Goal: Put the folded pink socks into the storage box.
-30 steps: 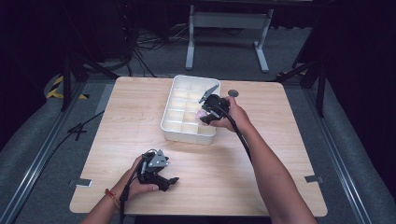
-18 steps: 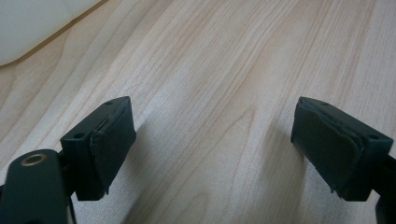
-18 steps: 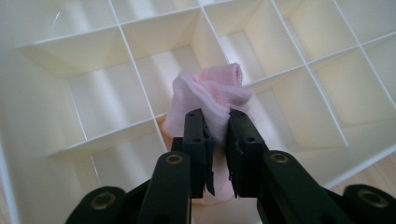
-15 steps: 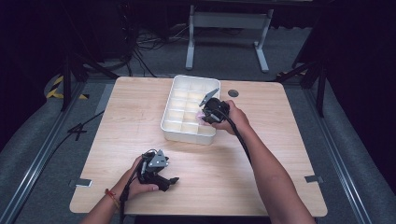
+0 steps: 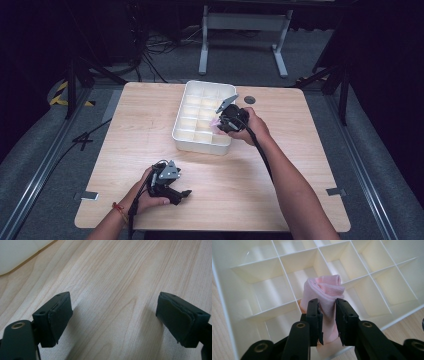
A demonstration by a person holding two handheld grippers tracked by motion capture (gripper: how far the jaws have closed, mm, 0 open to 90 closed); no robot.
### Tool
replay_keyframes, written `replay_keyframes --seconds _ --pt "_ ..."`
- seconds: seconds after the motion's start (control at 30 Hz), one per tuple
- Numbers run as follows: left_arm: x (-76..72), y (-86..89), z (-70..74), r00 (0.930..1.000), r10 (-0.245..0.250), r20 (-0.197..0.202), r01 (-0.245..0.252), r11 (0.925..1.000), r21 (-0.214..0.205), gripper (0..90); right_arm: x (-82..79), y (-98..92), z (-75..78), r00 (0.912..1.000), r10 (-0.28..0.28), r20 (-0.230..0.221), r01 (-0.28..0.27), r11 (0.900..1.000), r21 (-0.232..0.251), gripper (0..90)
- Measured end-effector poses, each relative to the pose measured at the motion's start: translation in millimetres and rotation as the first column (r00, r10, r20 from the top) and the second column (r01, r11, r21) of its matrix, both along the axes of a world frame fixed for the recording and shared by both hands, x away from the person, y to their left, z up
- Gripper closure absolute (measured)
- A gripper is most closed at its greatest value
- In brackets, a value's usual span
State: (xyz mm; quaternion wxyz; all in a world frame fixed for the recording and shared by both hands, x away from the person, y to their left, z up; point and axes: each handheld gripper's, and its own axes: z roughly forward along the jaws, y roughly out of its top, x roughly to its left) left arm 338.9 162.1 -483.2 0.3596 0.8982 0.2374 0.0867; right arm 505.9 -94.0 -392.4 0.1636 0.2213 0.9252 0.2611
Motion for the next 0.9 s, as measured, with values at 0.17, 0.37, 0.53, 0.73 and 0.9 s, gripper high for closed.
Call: replay_keyframes --seconds 0.17,0.37,0.53,0.73,0.9 --pt "0.0 0.0 0.1 1.0 0.0 0.0 0.0 1.0 0.0 13.9 -6.6 -4.4 9.4 0.9998 0.008 0.018 -0.008 0.9999 0.007 69.5" --pt "0.1 0.1 0.3 1.0 -0.001 -0.002 0.001 1.0 0.002 13.9 -13.3 -11.4 17.8 0.9993 -0.002 0.037 0.002 0.9999 0.014 63.0" --pt "0.1 0.1 0.2 1.0 -0.001 -0.002 0.001 1.0 0.002 13.9 -20.8 -15.6 21.0 0.9981 -0.008 0.061 0.008 1.0 0.005 56.4" --pt "0.2 0.1 0.2 1.0 -0.002 -0.001 0.002 1.0 0.002 13.9 -27.7 -21.7 24.3 0.9976 -0.008 0.069 0.008 1.0 -0.006 49.6" --pt "0.1 0.1 0.3 1.0 -0.002 -0.002 0.002 1.0 0.003 13.9 -34.1 -27.7 27.0 0.9963 -0.014 0.085 0.015 0.9998 -0.008 42.1"
